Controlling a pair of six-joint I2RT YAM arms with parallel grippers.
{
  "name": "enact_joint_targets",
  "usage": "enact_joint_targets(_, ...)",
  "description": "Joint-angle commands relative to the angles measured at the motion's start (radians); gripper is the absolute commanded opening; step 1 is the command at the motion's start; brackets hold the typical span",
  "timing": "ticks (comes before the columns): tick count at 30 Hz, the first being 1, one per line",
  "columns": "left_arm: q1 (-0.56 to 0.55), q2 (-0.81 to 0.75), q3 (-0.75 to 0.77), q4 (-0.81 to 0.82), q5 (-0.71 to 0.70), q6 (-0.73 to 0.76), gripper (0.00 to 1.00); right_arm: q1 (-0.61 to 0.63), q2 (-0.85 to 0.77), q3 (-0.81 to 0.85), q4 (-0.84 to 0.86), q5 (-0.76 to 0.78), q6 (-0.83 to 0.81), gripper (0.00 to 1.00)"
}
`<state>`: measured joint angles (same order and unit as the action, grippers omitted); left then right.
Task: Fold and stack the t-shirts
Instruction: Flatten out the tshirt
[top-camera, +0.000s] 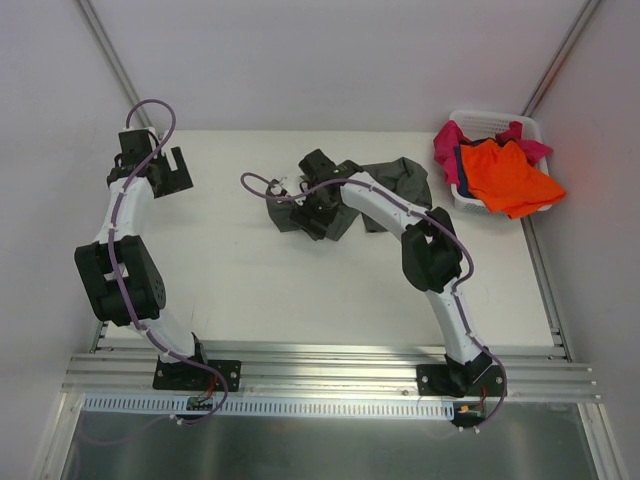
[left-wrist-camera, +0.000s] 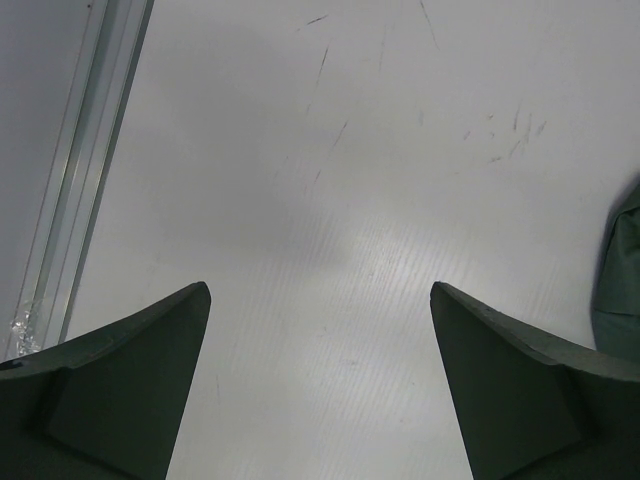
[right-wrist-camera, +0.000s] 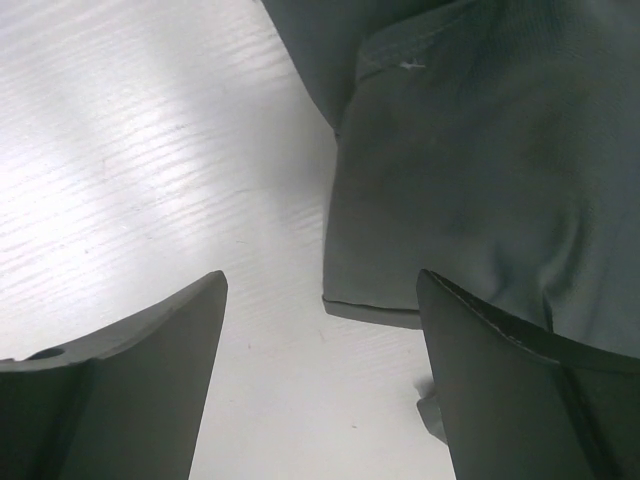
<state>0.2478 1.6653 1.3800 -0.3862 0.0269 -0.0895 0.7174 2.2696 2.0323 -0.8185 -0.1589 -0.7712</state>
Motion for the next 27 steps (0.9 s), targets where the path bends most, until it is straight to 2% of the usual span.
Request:
enact_joint_targets(1, -0.005, -0.035, 0.002, 0.003, 0.015, -0.001, 0.93, 0.016, 0.021, 0.032, -0.010, -0.016, 0.001, 0.80)
enact_joint_targets(9, -0.008, -0.047, -0.012, 0.001, 0.013, 0.001, 0.93, 0.014, 0.082, 0.037, 0.007, 0.051, -0.019, 0.75)
enact_joint_targets(12, -0.010, -0.050, -0.016, 0.001, 0.015, 0.000, 0.93, 0.010, 0.088, 0.032, 0.019, 0.085, -0.020, 0.69)
enact_joint_targets(14, -0.012, -0.050, -0.018, 0.003, 0.015, -0.001, 0.93, 0.007, 0.085, 0.031, 0.034, 0.117, -0.023, 0.60)
enact_joint_targets(15, -0.013, -0.050, -0.018, 0.003, 0.013, -0.003, 0.93, 0.007, 0.085, 0.032, 0.039, 0.127, -0.025, 0.55)
enact_joint_targets(16, -0.013, -0.050, -0.019, 0.001, 0.013, -0.004, 0.93, 0.007, 0.084, 0.032, 0.045, 0.146, -0.027, 0.37)
enact_joint_targets(18, -0.016, -0.050, -0.021, 0.001, 0.013, -0.004, 0.93, 0.007, 0.068, 0.034, 0.064, 0.188, -0.027, 0.17)
enact_joint_targets(19, -0.016, -0.052, -0.021, 0.001, 0.013, -0.007, 0.93, 0.005, 0.062, 0.035, 0.070, 0.215, -0.023, 0.01)
enact_joint_targets(27, -0.019, -0.032, -0.006, 0.001, 0.022, -0.013, 0.93, 0.004, -0.048, 0.126, 0.076, 0.254, -0.022, 0.01)
